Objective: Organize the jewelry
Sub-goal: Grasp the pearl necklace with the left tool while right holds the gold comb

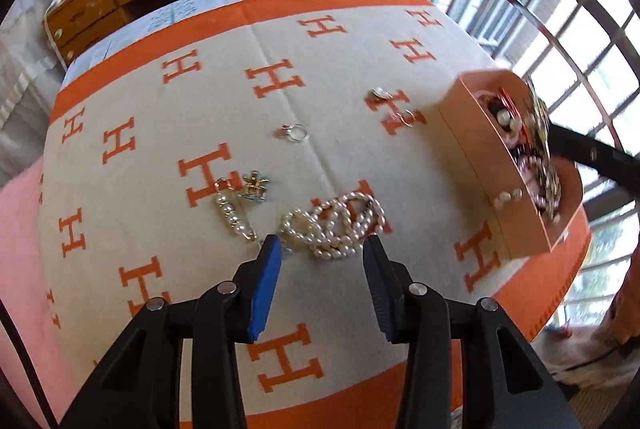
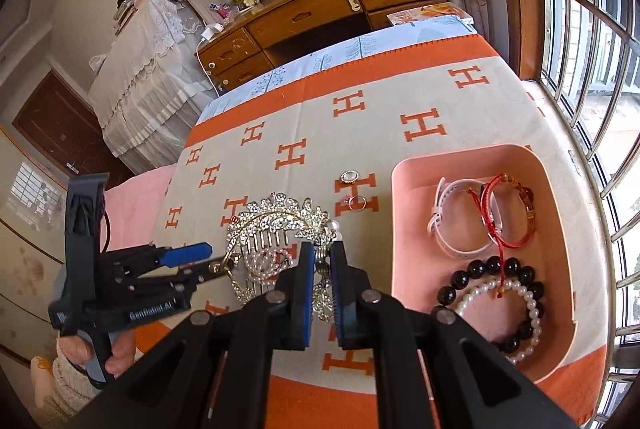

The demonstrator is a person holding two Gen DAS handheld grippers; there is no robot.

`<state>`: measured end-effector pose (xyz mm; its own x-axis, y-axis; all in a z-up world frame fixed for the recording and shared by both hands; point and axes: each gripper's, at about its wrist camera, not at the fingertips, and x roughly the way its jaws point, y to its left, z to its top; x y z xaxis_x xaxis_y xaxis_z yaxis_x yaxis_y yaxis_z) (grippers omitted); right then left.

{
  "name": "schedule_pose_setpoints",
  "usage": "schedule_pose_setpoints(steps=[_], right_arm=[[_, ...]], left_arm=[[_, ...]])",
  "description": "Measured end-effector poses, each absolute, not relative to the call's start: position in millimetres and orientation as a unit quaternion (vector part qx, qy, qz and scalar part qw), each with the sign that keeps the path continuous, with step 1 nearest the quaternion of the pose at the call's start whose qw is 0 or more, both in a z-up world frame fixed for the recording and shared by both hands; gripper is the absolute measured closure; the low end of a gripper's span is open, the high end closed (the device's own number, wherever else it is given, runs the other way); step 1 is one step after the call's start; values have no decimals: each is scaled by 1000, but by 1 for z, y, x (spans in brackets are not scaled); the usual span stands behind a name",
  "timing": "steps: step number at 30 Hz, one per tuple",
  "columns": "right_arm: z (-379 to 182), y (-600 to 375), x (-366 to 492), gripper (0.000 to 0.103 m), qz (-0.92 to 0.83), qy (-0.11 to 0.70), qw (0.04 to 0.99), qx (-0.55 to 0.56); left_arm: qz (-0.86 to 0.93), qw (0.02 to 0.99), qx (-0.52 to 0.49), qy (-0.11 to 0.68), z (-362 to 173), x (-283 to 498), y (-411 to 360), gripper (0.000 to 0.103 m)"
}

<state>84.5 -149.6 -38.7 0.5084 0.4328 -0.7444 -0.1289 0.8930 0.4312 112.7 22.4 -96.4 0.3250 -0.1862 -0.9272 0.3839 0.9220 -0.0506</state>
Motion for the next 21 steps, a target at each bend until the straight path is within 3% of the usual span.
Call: schedule_pose_setpoints(steps=[4,9,11,13,21], right_arm=[[-39,-160,82,95,168,466,851,175],[-41,-173,77,95,165,464,850,188],[-41,-179,76,95,162,461,850,195],[-42,-186,75,95,157,460,851,199],[-42,-205,74,95,150,452,854,211]], left_arm=[[-217,800,195,524,-101,94,-8,62],[-241,778,236,531,-114,103,-25,62],[-242,769,243,540,-120,110,-28,77],[-245,760,255,545,-125,114,-32,82],[-256,736,279,561,-132,128,-37,83]])
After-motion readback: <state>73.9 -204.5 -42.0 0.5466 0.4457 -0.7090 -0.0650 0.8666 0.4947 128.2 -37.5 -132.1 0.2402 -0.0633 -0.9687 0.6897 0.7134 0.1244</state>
